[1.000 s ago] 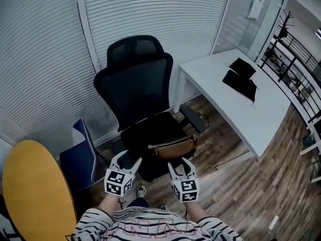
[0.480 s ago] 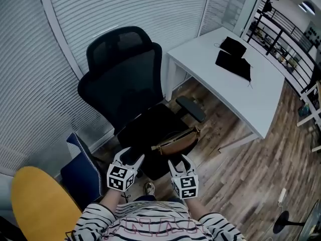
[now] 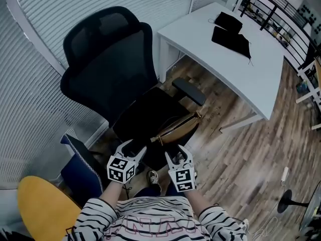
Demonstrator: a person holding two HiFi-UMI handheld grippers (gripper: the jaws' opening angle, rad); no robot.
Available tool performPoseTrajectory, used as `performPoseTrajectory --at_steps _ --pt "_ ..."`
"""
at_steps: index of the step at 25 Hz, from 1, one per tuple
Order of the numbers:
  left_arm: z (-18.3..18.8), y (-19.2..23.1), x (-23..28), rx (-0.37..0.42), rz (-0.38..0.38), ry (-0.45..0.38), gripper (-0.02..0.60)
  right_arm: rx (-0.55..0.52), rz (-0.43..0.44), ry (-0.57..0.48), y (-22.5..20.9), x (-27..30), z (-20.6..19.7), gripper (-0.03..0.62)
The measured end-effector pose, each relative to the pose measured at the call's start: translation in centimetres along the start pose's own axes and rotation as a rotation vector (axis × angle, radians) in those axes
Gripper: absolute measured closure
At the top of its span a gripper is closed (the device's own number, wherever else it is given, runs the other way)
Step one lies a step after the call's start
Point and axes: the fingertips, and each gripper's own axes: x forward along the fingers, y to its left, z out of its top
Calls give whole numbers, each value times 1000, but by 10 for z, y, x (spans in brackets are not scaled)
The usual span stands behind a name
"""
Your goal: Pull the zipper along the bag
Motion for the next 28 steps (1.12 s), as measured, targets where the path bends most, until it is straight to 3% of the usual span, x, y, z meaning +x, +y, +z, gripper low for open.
performPoseTrajectory --at_steps 11,15,21,28 --pt "-53 6 56 -121 -63 69 367 -25 61 77 10 54 -64 381" --pt "-63 9 69 -179 -78 88 367 -88 60 82 12 69 -80 381" --pt "-71 16 90 -214 -99 113 367 -283 36 63 16 91 -93 382" --pt "-84 14 108 -327 -172 132 367 -291 20 43 20 109 -103 417"
